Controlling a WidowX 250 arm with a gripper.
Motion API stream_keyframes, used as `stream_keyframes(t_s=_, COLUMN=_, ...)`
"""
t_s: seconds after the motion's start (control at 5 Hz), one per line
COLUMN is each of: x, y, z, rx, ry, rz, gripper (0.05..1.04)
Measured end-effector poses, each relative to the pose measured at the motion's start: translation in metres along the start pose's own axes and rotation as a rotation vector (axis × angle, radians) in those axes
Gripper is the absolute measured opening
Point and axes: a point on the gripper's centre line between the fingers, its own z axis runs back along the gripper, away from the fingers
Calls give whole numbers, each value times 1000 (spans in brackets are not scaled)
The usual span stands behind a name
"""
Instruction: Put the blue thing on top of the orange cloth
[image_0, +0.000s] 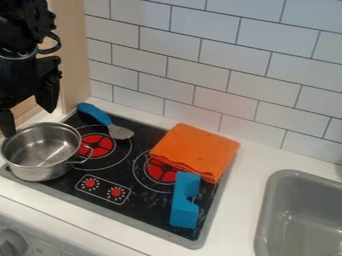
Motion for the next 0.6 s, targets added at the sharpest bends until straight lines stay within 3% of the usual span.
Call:
stream_keyframes(t_s=0.2, x=-9, y=13, z=-7, rx=45, ry=22, rz=-4, gripper=999)
stream_keyframes(t_s=0.6, x=-28, y=4, z=17, rx=45, ry=-51, rz=-75, gripper=999)
